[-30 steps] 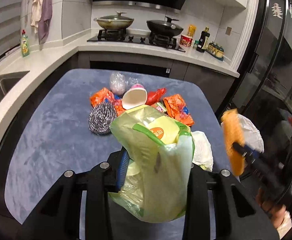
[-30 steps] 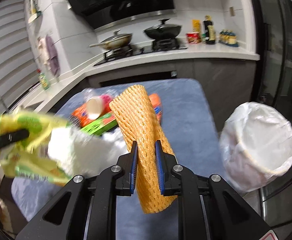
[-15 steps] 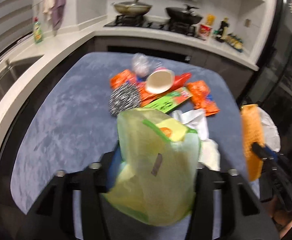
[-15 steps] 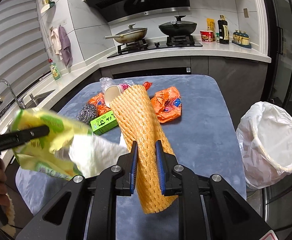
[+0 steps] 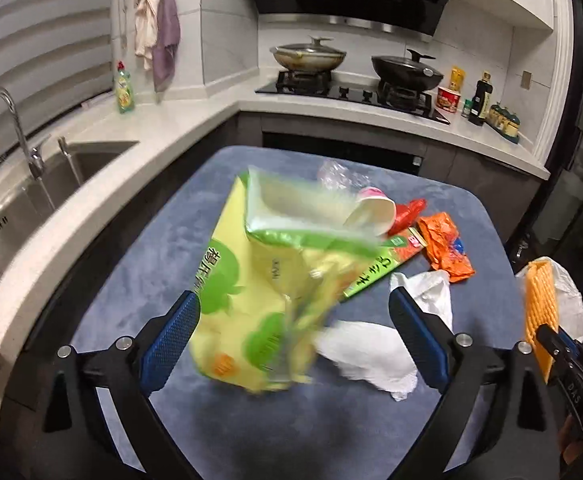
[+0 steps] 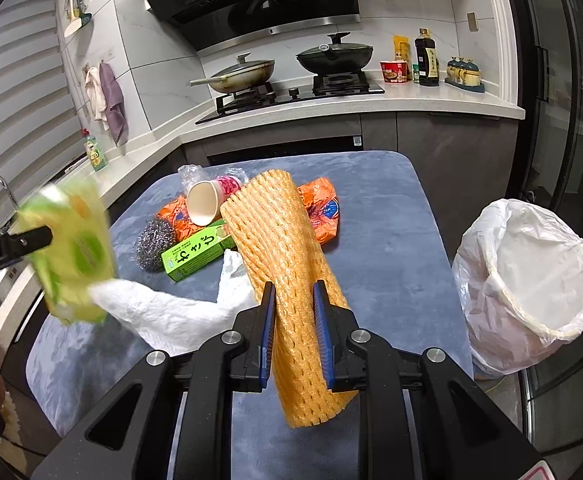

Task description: Collect trash

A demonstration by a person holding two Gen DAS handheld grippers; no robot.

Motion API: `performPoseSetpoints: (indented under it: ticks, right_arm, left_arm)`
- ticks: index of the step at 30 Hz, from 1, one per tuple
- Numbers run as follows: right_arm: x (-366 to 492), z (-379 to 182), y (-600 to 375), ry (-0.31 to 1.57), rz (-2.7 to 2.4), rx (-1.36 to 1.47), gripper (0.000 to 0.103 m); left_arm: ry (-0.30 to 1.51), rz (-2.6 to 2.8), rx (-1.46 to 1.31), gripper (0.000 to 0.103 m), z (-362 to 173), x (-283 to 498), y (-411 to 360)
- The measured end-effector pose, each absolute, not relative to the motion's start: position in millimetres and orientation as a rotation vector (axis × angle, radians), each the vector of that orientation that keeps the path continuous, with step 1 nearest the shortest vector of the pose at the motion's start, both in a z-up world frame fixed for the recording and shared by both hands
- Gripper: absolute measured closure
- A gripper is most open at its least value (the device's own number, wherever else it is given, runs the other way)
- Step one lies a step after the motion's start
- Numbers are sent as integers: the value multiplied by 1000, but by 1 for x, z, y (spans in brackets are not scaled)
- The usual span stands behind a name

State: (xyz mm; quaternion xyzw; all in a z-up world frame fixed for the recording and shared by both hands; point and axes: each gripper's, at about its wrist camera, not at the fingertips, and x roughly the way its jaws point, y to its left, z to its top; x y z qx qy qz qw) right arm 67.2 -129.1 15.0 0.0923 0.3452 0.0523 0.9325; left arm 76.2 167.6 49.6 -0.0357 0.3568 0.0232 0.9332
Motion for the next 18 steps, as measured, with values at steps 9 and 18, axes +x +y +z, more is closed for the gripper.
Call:
performPoseSetpoints:
  ticks: [9, 18]
  right_arm:
    - [68, 16, -127, 712, 108, 188, 83]
    - [78, 8, -129, 732, 100, 193, 83]
  left_arm:
    - [862, -91, -63, 12, 7, 85, 135]
    - [972, -166, -24, 12, -54, 112, 95]
